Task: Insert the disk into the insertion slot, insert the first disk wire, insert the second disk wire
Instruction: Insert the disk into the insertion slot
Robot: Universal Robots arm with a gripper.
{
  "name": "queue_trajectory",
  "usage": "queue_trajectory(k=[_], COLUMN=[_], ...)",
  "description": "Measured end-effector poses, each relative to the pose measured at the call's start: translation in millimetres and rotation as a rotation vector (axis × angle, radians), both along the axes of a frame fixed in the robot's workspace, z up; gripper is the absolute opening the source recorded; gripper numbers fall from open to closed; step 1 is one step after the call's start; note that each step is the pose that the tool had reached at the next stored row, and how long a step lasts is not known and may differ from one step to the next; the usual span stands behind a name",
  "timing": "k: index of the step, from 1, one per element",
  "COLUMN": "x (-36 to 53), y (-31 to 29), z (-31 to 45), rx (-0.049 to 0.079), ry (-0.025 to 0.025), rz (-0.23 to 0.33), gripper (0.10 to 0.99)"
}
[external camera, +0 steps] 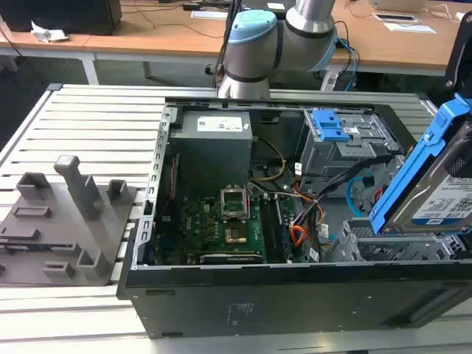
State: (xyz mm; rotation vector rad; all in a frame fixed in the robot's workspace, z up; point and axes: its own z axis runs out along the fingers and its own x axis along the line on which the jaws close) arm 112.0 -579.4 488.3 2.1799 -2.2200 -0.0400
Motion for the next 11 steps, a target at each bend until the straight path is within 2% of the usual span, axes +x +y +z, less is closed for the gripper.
queue_trajectory(k=[3,9,11], x=[0.0,0.0,0.1], y=[0.0,0.1,2.7], z=[-9.0,-14.3,-14.7], rx=[0.000,0.000,0.000], ry=[0.0000,0.0000,0.0000], rz=[0.000,0.000,0.000], gripper=[0.365,0.365,0.365])
